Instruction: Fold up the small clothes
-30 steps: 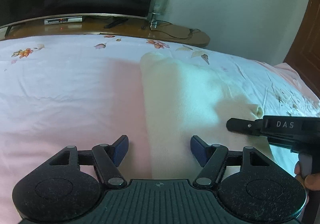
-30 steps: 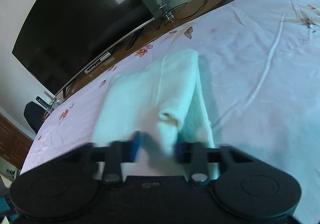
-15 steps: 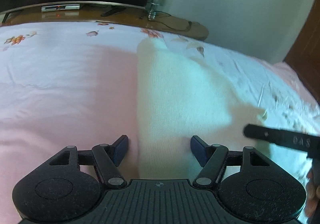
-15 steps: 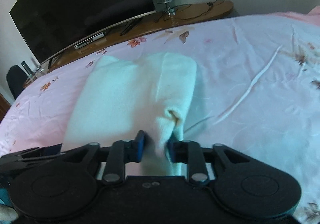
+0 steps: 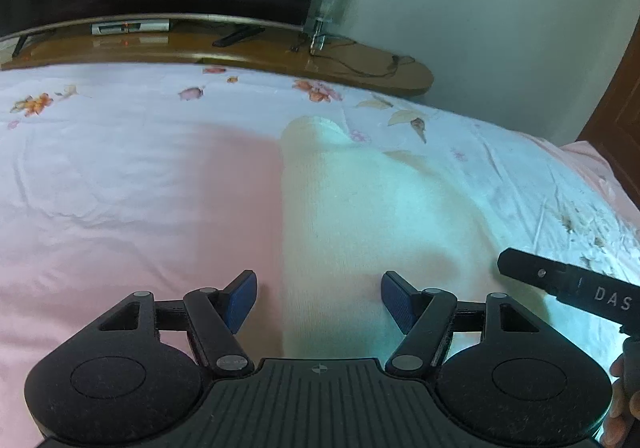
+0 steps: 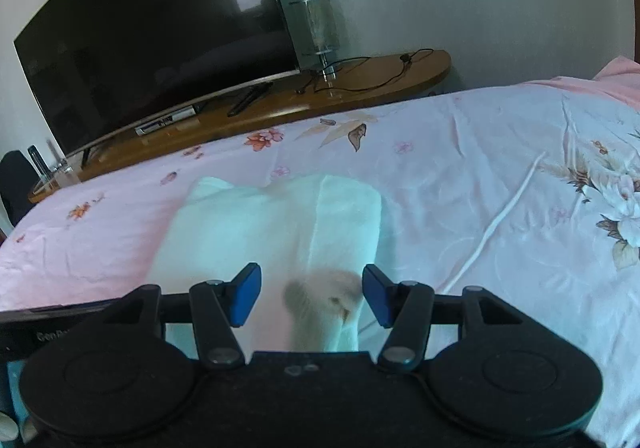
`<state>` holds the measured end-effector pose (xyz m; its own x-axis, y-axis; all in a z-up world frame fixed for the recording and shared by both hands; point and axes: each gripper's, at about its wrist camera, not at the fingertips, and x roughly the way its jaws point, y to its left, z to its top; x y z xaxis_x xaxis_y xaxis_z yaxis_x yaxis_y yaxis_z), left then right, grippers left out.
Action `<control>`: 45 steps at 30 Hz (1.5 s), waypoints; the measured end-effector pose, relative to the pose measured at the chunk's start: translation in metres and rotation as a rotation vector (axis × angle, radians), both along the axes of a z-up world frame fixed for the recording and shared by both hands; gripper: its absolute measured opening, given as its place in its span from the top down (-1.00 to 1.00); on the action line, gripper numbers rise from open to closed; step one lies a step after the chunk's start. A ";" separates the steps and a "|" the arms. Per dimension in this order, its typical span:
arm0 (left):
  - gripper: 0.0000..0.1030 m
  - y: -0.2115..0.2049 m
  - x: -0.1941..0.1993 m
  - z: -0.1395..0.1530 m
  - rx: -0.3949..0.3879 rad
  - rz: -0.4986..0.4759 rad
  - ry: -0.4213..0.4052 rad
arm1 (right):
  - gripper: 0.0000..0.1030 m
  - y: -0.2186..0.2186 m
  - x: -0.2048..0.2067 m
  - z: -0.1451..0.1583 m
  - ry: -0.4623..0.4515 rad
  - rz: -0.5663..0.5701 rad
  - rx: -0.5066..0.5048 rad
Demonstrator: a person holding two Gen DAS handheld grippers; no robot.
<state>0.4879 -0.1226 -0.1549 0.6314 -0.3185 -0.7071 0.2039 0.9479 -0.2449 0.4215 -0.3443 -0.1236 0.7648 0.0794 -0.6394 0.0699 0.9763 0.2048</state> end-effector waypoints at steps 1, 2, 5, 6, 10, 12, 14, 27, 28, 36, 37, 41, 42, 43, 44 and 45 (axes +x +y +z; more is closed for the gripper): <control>-0.71 -0.001 0.004 -0.004 0.001 0.005 0.011 | -0.08 -0.003 0.004 -0.005 0.014 -0.010 0.005; -0.82 -0.001 0.007 -0.006 0.000 0.010 0.017 | -0.10 -0.006 0.008 -0.012 0.033 -0.018 0.018; -0.83 0.002 0.016 -0.017 -0.042 0.006 0.052 | -0.17 -0.020 0.015 -0.030 0.075 -0.029 0.115; -0.83 0.002 0.017 -0.019 -0.055 0.004 0.051 | -0.18 -0.024 0.016 -0.035 0.077 -0.031 0.149; -0.83 -0.002 0.021 -0.020 -0.053 -0.020 0.042 | -0.18 -0.034 0.020 -0.041 0.077 -0.006 0.204; -0.76 -0.003 0.023 -0.019 -0.062 -0.024 0.045 | 0.29 -0.036 0.022 -0.040 0.081 0.020 0.240; -0.45 -0.005 0.023 -0.016 -0.086 -0.048 0.054 | 0.37 -0.034 0.023 -0.037 0.087 0.025 0.258; -0.66 -0.006 0.065 -0.020 -0.146 0.036 0.084 | 0.47 -0.049 0.058 -0.033 0.032 0.011 0.303; -0.49 -0.005 0.065 -0.021 -0.148 0.046 0.078 | 0.53 -0.045 0.060 -0.031 0.021 0.025 0.268; -0.94 -0.003 0.056 -0.013 -0.091 0.060 0.088 | 0.29 -0.037 0.062 -0.028 0.030 0.047 0.146; -0.98 -0.001 0.052 -0.012 -0.078 0.063 0.081 | 0.22 -0.037 0.058 -0.025 0.031 0.043 0.145; -0.98 0.006 0.036 -0.012 -0.058 0.047 0.093 | -0.01 -0.041 0.038 -0.018 0.043 0.018 0.190; -0.98 0.007 0.033 -0.013 -0.063 0.044 0.095 | -0.17 -0.042 0.032 -0.017 0.043 0.013 0.199; -0.98 0.008 0.030 -0.014 -0.066 0.041 0.099 | -0.19 -0.042 0.027 -0.018 0.048 0.012 0.203; -0.98 0.009 0.026 -0.015 -0.073 0.031 0.103 | -0.19 -0.041 0.022 -0.019 0.060 0.014 0.206; -0.98 0.008 0.024 -0.016 -0.075 0.023 0.104 | -0.19 -0.039 0.018 -0.020 0.071 0.016 0.208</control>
